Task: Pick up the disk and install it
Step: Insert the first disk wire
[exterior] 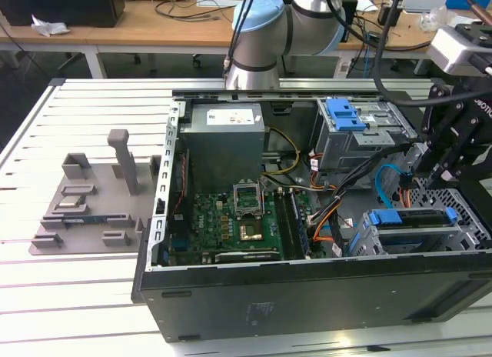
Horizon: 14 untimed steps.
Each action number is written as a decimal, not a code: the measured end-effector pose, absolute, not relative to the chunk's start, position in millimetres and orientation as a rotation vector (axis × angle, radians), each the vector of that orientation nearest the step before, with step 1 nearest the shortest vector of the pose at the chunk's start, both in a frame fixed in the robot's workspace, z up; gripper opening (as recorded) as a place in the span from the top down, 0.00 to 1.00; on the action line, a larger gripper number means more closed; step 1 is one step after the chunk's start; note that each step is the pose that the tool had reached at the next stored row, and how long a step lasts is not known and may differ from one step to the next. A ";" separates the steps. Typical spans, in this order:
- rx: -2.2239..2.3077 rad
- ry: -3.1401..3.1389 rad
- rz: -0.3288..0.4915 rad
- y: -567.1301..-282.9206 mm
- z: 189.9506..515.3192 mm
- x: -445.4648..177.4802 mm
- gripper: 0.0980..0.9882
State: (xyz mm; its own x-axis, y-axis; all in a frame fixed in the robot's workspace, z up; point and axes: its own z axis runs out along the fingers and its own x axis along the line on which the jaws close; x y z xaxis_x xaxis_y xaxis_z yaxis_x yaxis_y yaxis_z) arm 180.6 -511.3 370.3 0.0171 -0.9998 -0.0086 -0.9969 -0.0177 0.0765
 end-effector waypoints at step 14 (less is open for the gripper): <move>2.197 -2.161 -0.076 -485.2 353.9 191.2 0.70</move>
